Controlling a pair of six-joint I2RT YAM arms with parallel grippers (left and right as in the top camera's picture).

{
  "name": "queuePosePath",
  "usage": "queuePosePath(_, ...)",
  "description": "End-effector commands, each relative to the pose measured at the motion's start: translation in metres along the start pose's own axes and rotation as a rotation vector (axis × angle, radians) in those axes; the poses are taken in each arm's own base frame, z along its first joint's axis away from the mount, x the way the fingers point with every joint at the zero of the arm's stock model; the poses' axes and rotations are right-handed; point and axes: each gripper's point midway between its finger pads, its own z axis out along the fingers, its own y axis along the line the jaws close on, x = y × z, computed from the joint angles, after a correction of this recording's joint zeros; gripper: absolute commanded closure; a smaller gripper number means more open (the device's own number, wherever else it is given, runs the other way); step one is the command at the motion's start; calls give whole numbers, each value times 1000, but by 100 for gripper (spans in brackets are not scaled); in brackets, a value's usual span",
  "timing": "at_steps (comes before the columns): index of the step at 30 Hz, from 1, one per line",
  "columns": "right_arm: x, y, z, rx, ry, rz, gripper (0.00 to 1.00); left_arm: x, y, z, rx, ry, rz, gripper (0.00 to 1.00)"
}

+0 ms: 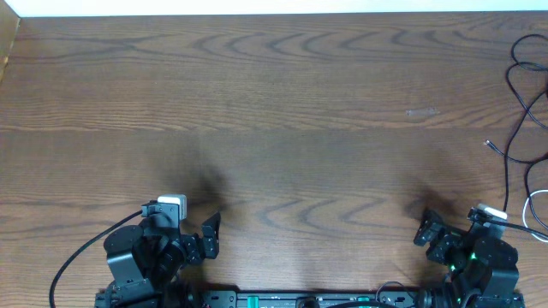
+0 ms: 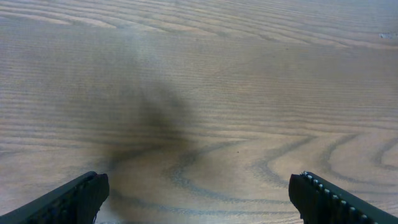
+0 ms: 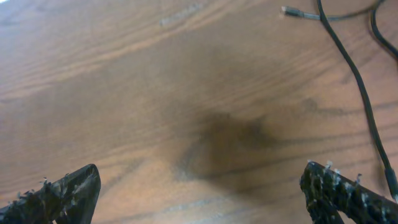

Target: Untangle cables

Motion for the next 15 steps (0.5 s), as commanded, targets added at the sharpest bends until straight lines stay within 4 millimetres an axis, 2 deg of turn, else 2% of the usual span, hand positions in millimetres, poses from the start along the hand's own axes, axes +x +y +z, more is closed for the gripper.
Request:
queuePosePath(1, 0, -2, 0, 11, 2, 8, 1, 0, 2, 0, -14, -3, 22, 2)
queuePosePath(15, 14, -7, -1, 30, 57, 4, 1, 1, 2, 0, -14, 0, 20, 2)
